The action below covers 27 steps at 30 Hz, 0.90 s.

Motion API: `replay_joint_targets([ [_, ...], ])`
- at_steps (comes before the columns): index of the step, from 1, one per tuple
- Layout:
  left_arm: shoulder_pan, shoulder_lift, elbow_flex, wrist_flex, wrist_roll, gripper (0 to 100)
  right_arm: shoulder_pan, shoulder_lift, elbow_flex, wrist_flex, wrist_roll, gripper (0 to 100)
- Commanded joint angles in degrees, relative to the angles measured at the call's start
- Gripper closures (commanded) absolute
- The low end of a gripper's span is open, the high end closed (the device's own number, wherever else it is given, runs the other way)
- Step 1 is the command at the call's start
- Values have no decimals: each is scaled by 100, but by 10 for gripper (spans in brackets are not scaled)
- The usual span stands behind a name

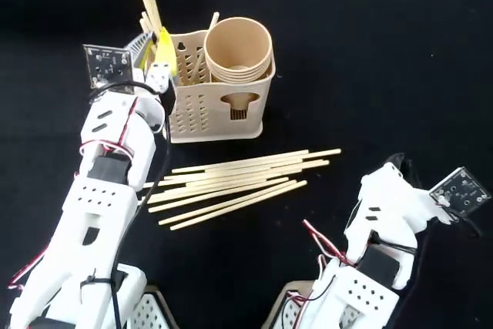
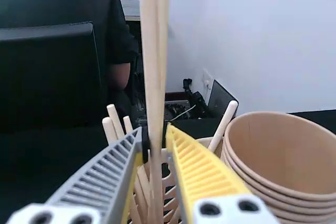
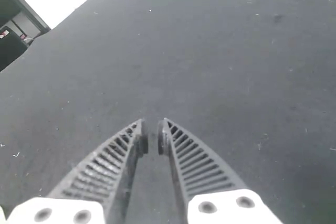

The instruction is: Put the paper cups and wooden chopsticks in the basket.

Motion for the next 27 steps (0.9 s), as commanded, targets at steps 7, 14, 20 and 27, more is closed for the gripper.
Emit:
replay_joint_targets([
  [7,40,-185,-75,-105,35,882,-79,-66,-22,-132,-35,935],
  [14,13,-1609,-611,1776,26,881,-79,-66,-22,-132,-35,935],
  [20,-154,-2462,-1991,5301,-193,880,-88,-66,-22,-132,-35,935],
  [27,-189,-1433,-2941,8097,-1468,877,-123,-66,-22,-132,-35,935],
])
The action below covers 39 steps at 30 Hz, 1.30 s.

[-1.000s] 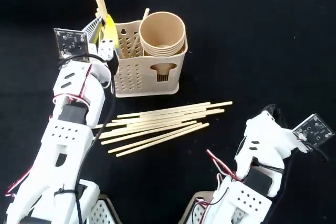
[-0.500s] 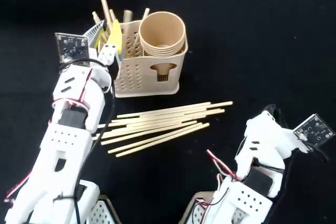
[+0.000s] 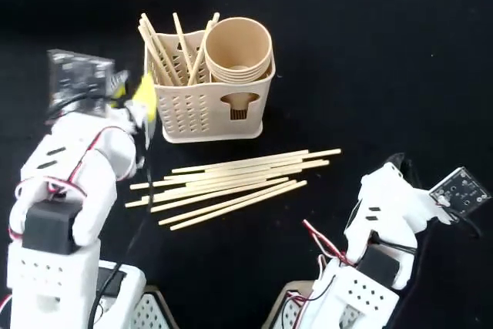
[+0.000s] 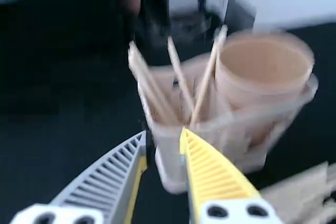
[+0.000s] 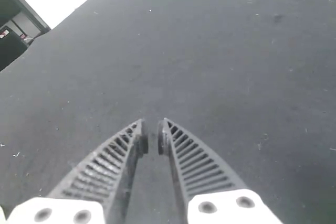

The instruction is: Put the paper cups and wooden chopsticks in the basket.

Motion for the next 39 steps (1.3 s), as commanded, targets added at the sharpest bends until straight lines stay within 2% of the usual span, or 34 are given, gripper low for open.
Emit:
replay_joint_targets([
  [1,-57,668,-462,1327,-809,877,-193,-66,-22,-132,-35,935],
  [5,-48,1705,-453,2295,-1829,876,-396,-57,13,-132,290,935],
  [7,-4,2233,-453,2576,-2127,876,-396,-57,22,-132,316,935],
  [10,497,2954,-303,2804,-2338,876,-396,-57,31,-132,316,935],
  [12,954,3314,4,2567,-2286,876,-396,-57,31,-132,316,935],
  [16,1481,3297,1270,765,-2145,873,-396,-57,40,-132,325,935],
  [18,1754,3095,1982,-53,-2145,838,-360,-57,40,-132,325,935],
  [21,1974,2866,2686,-765,-2119,790,-352,-57,40,-132,325,935],
  [27,1974,3086,2782,-826,-2127,798,-396,-57,31,-132,325,935],
  [39,2026,4677,2088,-818,-2127,798,-387,-57,40,-132,325,935],
])
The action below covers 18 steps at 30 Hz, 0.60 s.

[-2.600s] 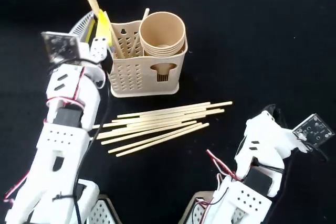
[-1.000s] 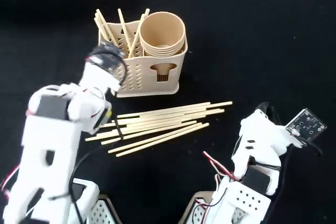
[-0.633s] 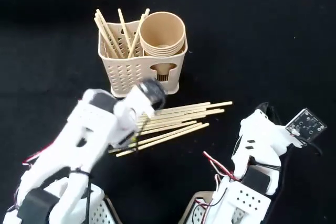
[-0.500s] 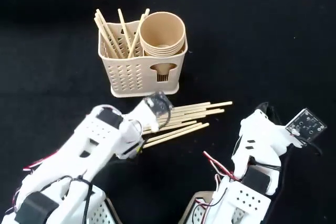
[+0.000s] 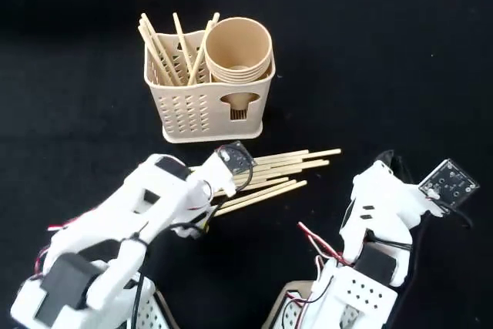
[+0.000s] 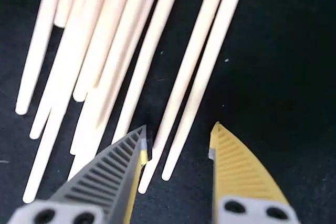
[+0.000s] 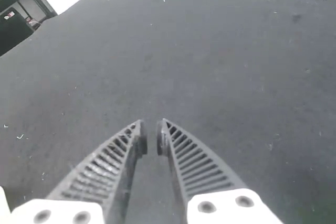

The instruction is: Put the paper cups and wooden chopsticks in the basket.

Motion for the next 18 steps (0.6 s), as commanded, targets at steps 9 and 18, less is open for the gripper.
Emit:
replay_joint_targets([
  [9,242,62,-224,-26,35,934,-62,-57,-13,-132,62,935],
  [18,1200,-387,242,-18,70,967,-70,-57,-13,-141,62,935],
])
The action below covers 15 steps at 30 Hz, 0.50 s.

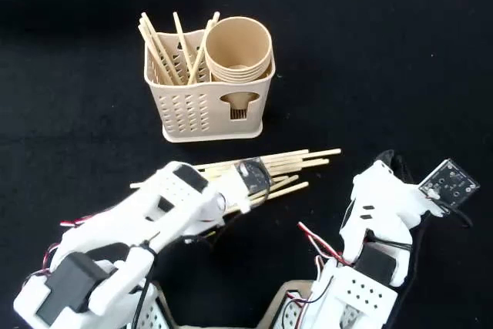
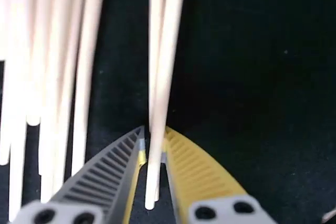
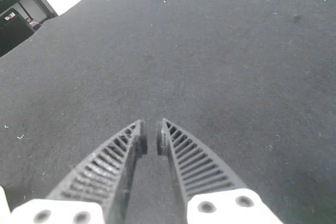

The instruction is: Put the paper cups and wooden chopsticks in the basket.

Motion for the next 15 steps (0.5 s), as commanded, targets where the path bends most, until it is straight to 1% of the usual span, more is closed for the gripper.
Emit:
replay_joint_targets([
  [1,365,-334,145,-18,53,967,-70,-57,-13,-132,62,935],
  [4,400,-738,154,360,53,968,-70,-57,-13,-132,62,935],
  [7,321,-1257,75,835,53,968,-70,-57,-13,-132,62,935],
  [9,251,-1626,92,1011,53,969,-70,-57,-13,-132,62,935],
  [15,-233,-2505,75,1600,-35,969,-70,-57,-13,-132,62,935],
])
